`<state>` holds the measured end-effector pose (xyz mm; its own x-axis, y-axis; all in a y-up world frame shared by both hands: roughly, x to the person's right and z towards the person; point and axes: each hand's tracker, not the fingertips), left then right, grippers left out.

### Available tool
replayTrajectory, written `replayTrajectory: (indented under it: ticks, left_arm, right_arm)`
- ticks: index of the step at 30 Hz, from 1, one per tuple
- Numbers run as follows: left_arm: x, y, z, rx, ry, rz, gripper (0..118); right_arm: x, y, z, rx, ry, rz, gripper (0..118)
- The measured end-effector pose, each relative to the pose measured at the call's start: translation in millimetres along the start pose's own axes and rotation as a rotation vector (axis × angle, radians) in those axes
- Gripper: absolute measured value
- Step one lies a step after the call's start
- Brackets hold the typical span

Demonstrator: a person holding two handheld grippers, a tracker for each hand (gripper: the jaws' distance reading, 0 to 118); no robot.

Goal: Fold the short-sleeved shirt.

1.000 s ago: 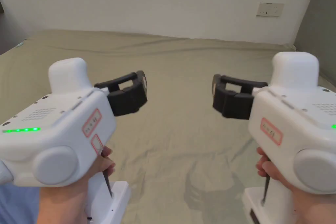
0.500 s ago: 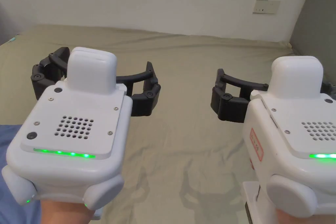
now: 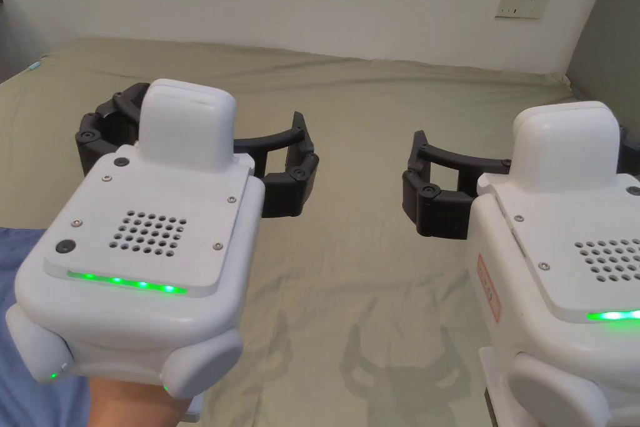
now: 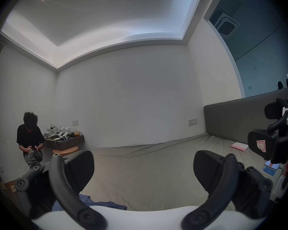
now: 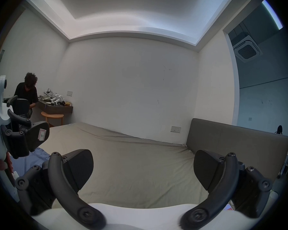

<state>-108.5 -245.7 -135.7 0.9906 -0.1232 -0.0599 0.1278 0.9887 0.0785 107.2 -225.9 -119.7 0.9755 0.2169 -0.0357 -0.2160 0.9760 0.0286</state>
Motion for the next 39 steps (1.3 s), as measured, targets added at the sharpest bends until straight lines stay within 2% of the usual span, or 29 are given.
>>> replayTrajectory:
  ticks: [1, 2, 3, 4, 5, 8, 12, 25, 33, 39]
  left_arm:
    - [1.2, 0.1, -0.2, -0.001, -0.001, -0.001, 93]
    - [3.2, 0.5, -0.4, -0.002, -0.003, -0.001, 57]
    - [5.2, 1.0, -1.0, -0.001, -0.004, -0.003, 27]
    - [6.3, 1.2, -3.2, -0.005, -0.005, -0.006, 6]
    - [7.4, 1.0, -4.7, -0.008, -0.002, -0.010, 0]
    - [8.7, 2.5, -5.3, -0.019, -0.036, 0.005, 0]
    - [14.5, 2.2, -6.0, -0.027, -0.040, -0.002, 0]
    - [8.4, -0.6, -11.9, -0.051, -0.020, 0.013, 0]
    - [-13.7, 0.3, -5.8, -0.062, 0.031, -0.006, 0]
    - [-56.1, 1.4, 14.9, -0.087, 0.173, -0.034, 0]
  right_arm:
    - [0.4, 0.5, 0.6, 0.000, 0.001, 0.003, 116]
    - [5.9, -1.7, -0.9, 0.002, 0.005, 0.002, 101]
    - [8.0, -1.3, -0.1, 0.005, 0.012, -0.001, 75]
    - [8.9, -0.5, 1.0, 0.008, 0.015, -0.004, 37]
    - [9.8, 0.0, 0.6, 0.009, 0.012, -0.005, 1]
    - [12.1, -1.6, -2.6, 0.004, 0.004, -0.011, 1]
    - [16.5, -5.3, -6.8, -0.036, 0.014, -0.057, 1]
    - [10.0, -12.8, -13.6, -0.086, 0.031, -0.016, 1]
    - [-11.5, -3.8, -19.2, -0.072, 0.106, -0.011, 1]
    - [-43.5, 3.4, -25.2, -0.041, 0.228, -0.039, 1]
